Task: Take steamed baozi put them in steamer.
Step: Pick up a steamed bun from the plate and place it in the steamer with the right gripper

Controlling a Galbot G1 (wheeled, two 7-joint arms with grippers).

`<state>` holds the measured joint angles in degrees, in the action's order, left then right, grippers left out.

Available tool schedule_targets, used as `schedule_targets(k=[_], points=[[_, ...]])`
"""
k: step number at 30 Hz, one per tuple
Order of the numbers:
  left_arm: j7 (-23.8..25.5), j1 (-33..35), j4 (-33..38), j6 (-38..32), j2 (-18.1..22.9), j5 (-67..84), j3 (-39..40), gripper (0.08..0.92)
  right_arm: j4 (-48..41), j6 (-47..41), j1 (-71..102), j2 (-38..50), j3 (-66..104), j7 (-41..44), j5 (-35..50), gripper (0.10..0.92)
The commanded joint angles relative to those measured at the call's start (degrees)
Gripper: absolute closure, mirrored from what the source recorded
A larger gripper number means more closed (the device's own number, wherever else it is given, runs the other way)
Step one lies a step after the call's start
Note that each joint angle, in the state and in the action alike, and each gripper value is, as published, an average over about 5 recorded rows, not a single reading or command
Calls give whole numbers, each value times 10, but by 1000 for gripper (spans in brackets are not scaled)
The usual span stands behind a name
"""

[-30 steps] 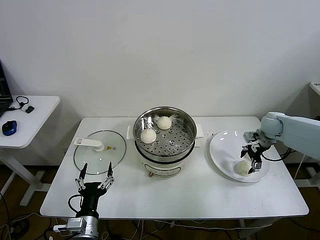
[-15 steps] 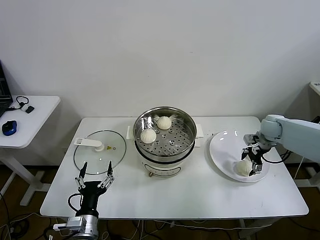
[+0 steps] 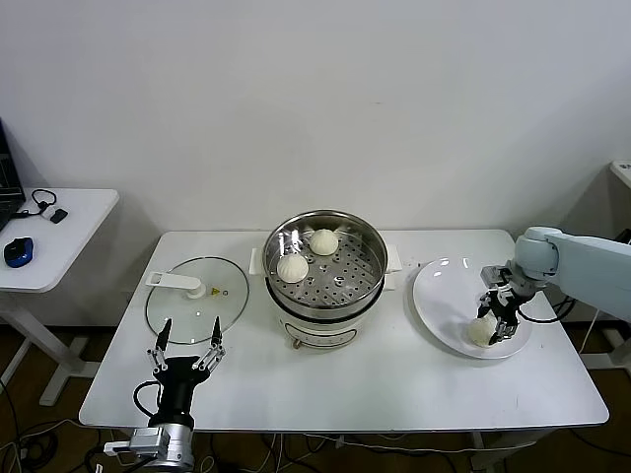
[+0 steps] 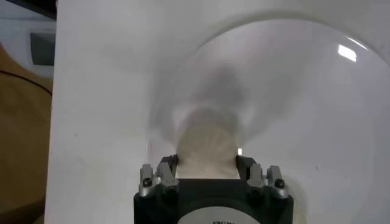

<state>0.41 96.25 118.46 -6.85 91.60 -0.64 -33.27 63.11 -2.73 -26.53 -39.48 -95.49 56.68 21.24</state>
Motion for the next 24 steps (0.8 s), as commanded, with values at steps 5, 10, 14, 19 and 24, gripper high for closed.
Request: schedule_targets(k=[5, 10, 14, 19, 24], points=[[0, 0, 4, 2, -2, 0, 0, 177, 96, 18, -190, -21, -116, 10, 40, 381], [1, -2, 7, 4, -3, 1, 1, 177, 133, 32, -249, -49, -142, 17, 62, 380], [2, -4, 10, 7, -4, 1, 1, 177, 157, 61, -292, -84, -146, 21, 71, 380], [3, -7, 13, 9, -5, 2, 1, 177, 161, 100, -333, -132, -142, 22, 73, 376], [3, -9, 14, 9, -6, 3, 0, 177, 153, 135, -341, -176, -113, 17, 59, 374]])
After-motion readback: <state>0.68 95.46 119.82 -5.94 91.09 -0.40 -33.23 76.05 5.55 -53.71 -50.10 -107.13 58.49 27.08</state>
